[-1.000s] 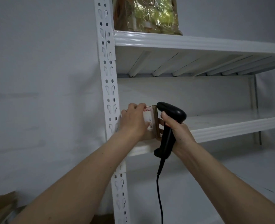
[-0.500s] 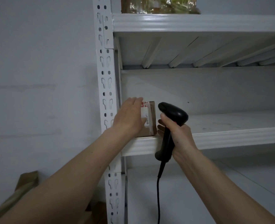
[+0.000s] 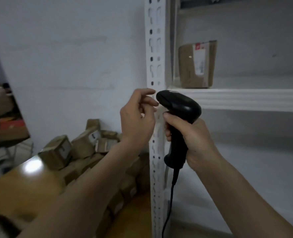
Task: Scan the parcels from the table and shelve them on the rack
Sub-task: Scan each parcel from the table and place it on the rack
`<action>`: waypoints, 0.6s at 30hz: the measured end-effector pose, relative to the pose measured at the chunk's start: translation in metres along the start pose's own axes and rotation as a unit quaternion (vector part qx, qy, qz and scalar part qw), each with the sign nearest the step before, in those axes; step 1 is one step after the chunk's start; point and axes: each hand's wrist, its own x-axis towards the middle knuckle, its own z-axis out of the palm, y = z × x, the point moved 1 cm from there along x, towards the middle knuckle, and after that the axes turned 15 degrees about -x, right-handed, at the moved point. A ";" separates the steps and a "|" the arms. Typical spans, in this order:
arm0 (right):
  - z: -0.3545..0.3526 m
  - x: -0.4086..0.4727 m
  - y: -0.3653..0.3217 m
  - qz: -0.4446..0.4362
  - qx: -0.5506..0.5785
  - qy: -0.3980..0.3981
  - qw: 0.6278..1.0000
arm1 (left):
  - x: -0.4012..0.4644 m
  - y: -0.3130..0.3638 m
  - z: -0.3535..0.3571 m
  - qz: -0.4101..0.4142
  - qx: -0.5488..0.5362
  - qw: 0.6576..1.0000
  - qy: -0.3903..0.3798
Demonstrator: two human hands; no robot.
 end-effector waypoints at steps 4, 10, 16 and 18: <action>0.029 -0.007 0.038 0.044 0.002 -0.056 0.997 | -0.036 -0.029 -0.048 -0.103 0.066 0.992 0.034; 0.084 -0.011 0.089 0.137 -0.006 -0.083 0.987 | -0.072 -0.083 -0.121 -0.317 0.190 0.928 -0.043; 0.142 -0.002 0.145 0.239 0.001 -0.069 0.969 | -0.104 -0.154 -0.213 -0.443 0.297 0.835 -0.134; 0.160 0.002 0.166 0.277 -0.004 -0.054 0.959 | -0.113 -0.169 -0.242 -0.490 0.297 0.806 -0.148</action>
